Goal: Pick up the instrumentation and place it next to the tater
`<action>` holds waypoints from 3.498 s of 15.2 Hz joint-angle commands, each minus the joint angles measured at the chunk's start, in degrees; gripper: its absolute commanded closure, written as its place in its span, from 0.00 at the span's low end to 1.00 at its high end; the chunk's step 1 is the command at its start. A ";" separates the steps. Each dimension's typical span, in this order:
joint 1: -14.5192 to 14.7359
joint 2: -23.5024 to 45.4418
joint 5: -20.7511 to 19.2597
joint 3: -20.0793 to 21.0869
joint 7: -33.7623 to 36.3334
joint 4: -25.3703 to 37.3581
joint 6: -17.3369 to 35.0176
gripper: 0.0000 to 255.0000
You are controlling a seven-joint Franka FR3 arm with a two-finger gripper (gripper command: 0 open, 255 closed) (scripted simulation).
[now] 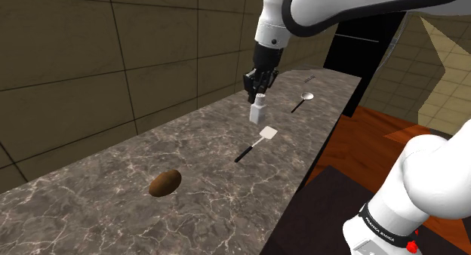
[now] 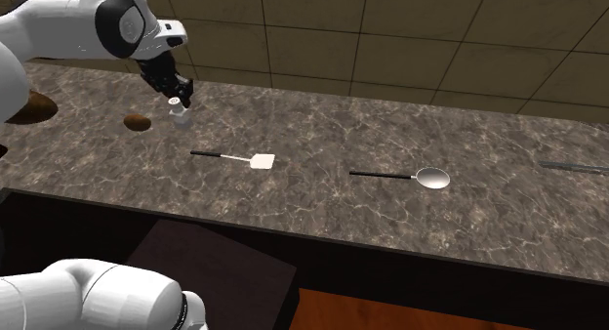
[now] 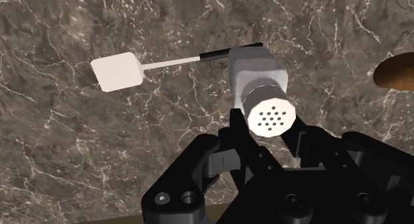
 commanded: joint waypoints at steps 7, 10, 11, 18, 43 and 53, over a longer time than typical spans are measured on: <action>3.94 3.63 0.70 8.08 11.85 3.91 -0.29 1.00; 5.32 5.99 0.32 11.04 16.41 6.48 -0.59 1.00; 5.76 6.90 0.09 12.03 17.96 7.47 -0.72 1.00; 9.10 15.17 -3.27 18.63 29.24 16.29 -2.20 1.00; 18.31 35.14 -15.61 24.24 47.93 27.08 2.44 1.00; 18.69 37.71 -17.82 23.43 49.75 22.51 9.05 1.00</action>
